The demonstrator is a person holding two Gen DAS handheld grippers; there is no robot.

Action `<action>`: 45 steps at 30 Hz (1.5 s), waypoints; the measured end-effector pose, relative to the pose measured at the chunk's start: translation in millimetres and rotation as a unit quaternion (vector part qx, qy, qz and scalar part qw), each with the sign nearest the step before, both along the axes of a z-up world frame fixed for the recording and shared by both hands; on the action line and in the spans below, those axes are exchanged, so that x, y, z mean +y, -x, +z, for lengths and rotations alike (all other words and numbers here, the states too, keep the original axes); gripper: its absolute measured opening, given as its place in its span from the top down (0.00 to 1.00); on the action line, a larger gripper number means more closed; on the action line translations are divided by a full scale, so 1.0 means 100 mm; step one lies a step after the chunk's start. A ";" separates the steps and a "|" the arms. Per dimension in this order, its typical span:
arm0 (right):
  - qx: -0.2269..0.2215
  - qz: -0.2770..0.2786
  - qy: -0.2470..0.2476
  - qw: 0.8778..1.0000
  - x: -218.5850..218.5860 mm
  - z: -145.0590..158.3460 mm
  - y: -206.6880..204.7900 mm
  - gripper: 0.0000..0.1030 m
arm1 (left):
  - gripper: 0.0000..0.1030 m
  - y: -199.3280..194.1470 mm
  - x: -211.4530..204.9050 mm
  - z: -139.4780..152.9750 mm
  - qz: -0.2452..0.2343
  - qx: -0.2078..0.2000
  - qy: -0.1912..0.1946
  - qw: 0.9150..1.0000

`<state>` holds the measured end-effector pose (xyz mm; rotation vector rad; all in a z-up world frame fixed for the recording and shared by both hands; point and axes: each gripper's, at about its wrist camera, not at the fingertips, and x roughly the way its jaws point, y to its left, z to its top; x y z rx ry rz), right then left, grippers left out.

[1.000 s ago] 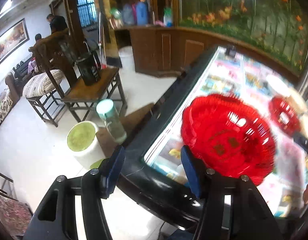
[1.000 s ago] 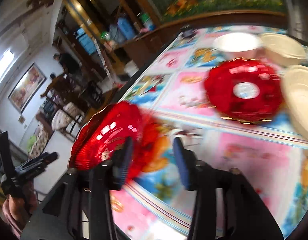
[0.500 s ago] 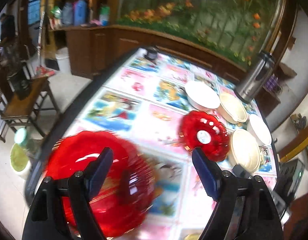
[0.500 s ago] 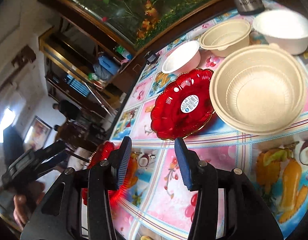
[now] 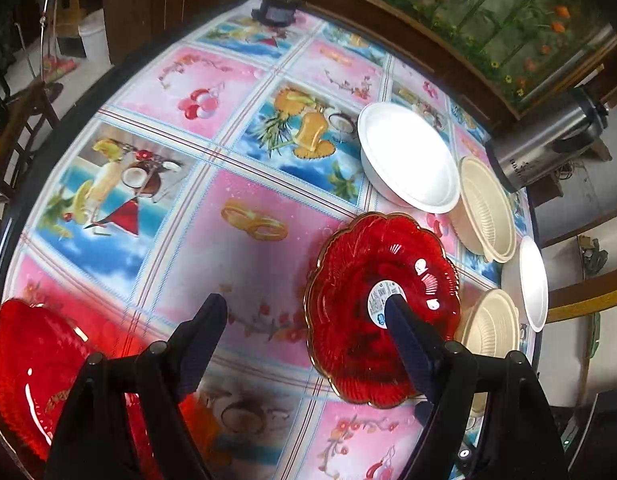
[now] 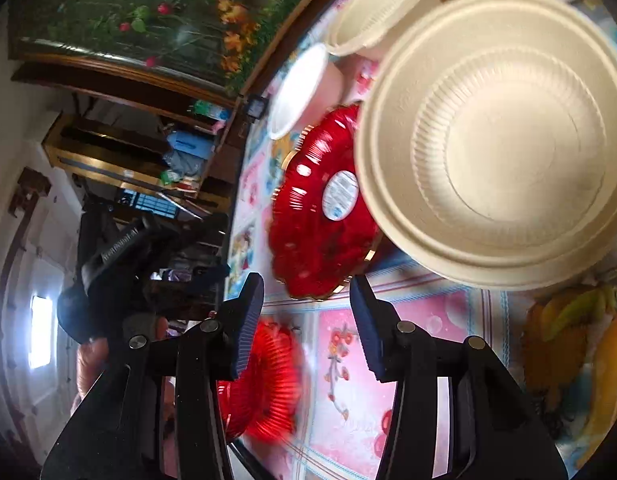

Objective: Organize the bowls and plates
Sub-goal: 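Grasp the small red stickered plate with the left tool while the right tool holds the large plate, then lower the small red plate onto the large red plate and open the left tool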

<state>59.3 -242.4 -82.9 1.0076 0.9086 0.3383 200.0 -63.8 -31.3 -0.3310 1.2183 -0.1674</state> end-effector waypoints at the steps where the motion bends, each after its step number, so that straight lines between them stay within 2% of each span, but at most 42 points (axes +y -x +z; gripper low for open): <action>1: 0.011 -0.002 -0.005 1.000 0.00 -0.04 -0.02 0.55 | 0.21 -0.02 -0.01 -0.03 -0.001 0.007 0.002 1.000; 3: 0.027 -0.006 -0.021 0.999 -0.02 -0.12 -0.05 0.53 | 0.21 -0.07 -0.02 -0.09 -0.003 0.018 0.012 1.000; 8: 0.032 -0.019 -0.018 0.999 -0.03 -0.16 -0.09 0.52 | 0.21 -0.16 -0.09 -0.21 -0.012 0.032 0.021 0.999; 18: 0.050 -0.044 -0.021 0.998 -0.01 -0.19 -0.18 0.47 | 0.24 -0.19 -0.26 -0.32 -0.029 0.029 0.008 0.999; 20: 0.050 -0.052 -0.018 0.997 -0.02 -0.17 -0.17 0.47 | 0.30 -0.21 -0.27 -0.32 -0.029 0.024 -0.003 0.999; 23: 0.049 -0.062 -0.014 0.997 -0.04 -0.16 -0.19 0.48 | 0.50 -0.23 -0.28 -0.35 -0.031 0.025 -0.009 0.999; 25: 0.046 -0.064 -0.006 0.997 -0.01 -0.14 -0.20 0.48 | 0.70 -0.24 -0.29 -0.39 -0.038 0.032 -0.011 0.999; 27: 0.044 -0.071 -0.004 0.996 -0.01 -0.14 -0.19 0.48 | 0.73 -0.24 -0.29 -0.42 -0.040 0.033 -0.016 0.999; 29: 0.044 -0.078 -0.001 0.996 -0.02 -0.15 -0.20 0.51 | 0.77 -0.23 -0.29 -0.41 -0.042 0.028 -0.023 0.998; 31: 0.043 -0.082 0.005 0.996 -0.02 -0.15 -0.21 0.56 | 0.86 -0.22 -0.30 -0.39 -0.044 0.022 -0.036 0.998; 35: 0.055 -0.084 -0.005 0.995 -0.06 -0.27 -0.22 0.85 | 0.86 -0.19 -0.29 -0.37 -0.049 0.012 -0.054 0.997; 36: 0.059 -0.084 -0.007 0.995 -0.08 -0.29 -0.23 0.88 | 0.86 -0.18 -0.29 -0.37 -0.049 0.012 -0.056 0.997; 41: 0.049 -0.076 0.020 0.996 -0.04 -0.25 -0.24 0.88 | 0.86 -0.14 -0.28 -0.35 -0.051 0.007 -0.068 0.996; 45: 0.046 -0.076 0.018 0.996 -0.04 -0.24 -0.23 0.88 | 0.86 -0.12 -0.26 -0.32 -0.051 0.005 -0.071 0.996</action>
